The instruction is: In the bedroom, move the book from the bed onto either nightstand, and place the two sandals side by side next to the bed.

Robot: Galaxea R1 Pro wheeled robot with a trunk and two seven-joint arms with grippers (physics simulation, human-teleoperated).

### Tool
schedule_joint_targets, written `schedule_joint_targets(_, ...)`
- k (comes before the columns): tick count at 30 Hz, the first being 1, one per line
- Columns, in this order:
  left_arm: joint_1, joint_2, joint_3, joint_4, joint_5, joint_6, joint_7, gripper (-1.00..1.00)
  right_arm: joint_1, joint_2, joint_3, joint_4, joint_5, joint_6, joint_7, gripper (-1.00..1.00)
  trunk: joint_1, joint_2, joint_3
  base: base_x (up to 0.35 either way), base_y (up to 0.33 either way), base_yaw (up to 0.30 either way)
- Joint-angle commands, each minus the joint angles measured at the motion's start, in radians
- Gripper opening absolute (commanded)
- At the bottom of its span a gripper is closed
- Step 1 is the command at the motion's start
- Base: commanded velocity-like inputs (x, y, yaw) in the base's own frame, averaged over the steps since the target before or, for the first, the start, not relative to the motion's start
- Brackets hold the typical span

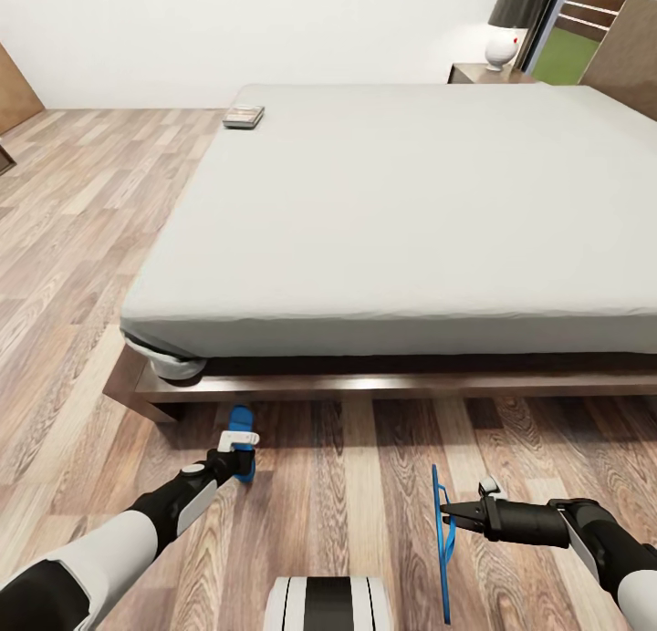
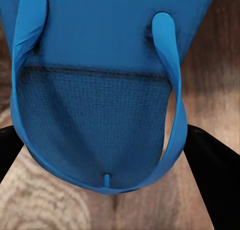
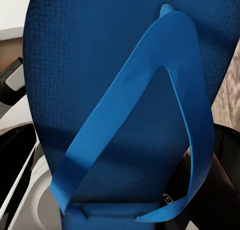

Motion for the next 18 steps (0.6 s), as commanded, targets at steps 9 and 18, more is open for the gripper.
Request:
schedule_joint_targets(9,-0.001,0.003,-0.004,-0.001,0.006,0.003,-0.001,-1.00,0.000,0.000,0.001,0.000,-0.001,0.010,0.003,-1.00,0.001,-0.001,-0.008,0.000,0.000,0.000)
schedule_joint_targets(18,-0.001,0.002,-0.004,-0.001,0.006,0.005,0.000,-1.00,0.000,0.001,0.001,0.000,-0.001,0.010,0.003,-1.00,0.001,-0.001,-0.008,0.000,0.000,0.000)
